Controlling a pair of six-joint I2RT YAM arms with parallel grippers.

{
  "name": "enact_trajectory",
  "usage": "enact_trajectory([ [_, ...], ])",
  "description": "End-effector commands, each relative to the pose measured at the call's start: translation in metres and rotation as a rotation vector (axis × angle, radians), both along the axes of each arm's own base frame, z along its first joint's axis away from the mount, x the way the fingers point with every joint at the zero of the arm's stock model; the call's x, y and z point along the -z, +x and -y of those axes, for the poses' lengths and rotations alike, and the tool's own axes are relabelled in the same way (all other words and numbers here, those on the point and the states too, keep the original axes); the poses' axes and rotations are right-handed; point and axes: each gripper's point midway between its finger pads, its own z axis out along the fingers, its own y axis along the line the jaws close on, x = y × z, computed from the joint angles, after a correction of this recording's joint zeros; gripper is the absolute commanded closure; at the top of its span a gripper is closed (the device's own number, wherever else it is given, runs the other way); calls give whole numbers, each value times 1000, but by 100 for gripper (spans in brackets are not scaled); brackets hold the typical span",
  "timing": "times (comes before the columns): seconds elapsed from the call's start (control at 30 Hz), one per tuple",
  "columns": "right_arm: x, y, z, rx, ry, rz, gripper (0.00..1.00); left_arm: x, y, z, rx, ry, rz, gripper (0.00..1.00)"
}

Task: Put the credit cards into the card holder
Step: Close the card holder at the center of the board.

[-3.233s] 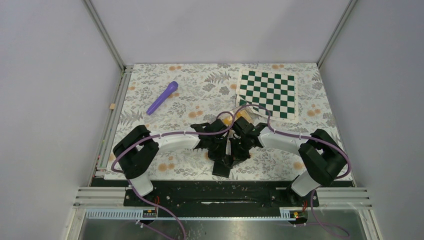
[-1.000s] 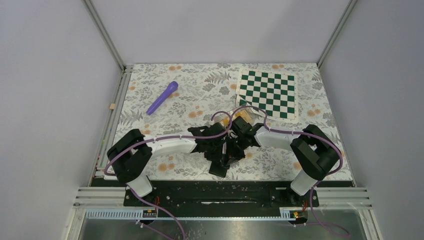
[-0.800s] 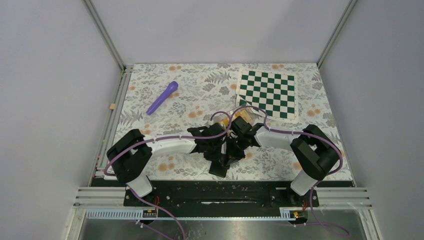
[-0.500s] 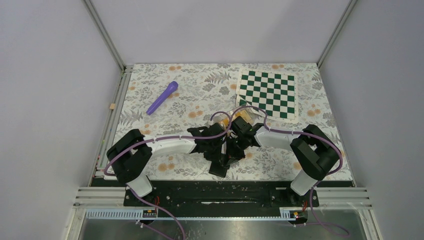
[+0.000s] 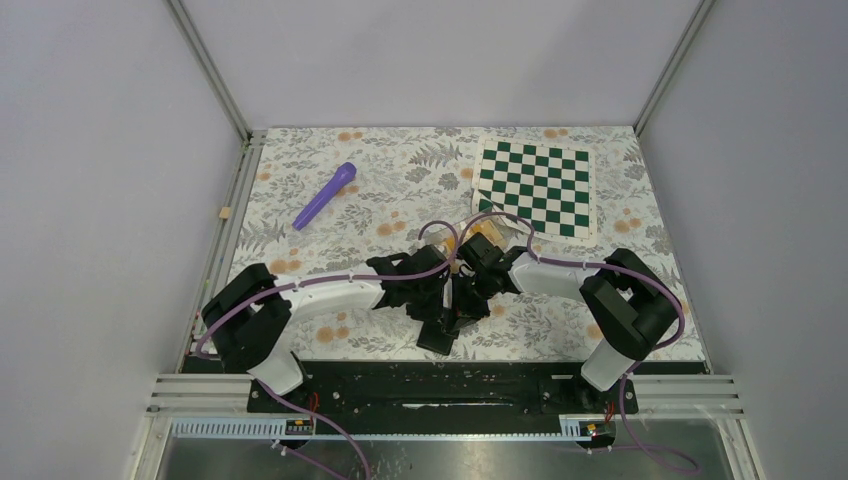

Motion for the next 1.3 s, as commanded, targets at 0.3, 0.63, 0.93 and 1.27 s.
enact_trajectory([
  [0.3,20,-7,11,-11,-83,-15,100,9,-6,8,56,-2,-12,92],
  [0.63,21,-8,10,-8,-84,-20,100,22,-12,6,95,64,-10,95],
  [0.93,24,-10,12,-4,-95,-31,100,30,-15,-2,124,133,25,98],
  [1.27,25,-12,13,-9,-97,-33,100,5,-6,3,113,82,116,82],
])
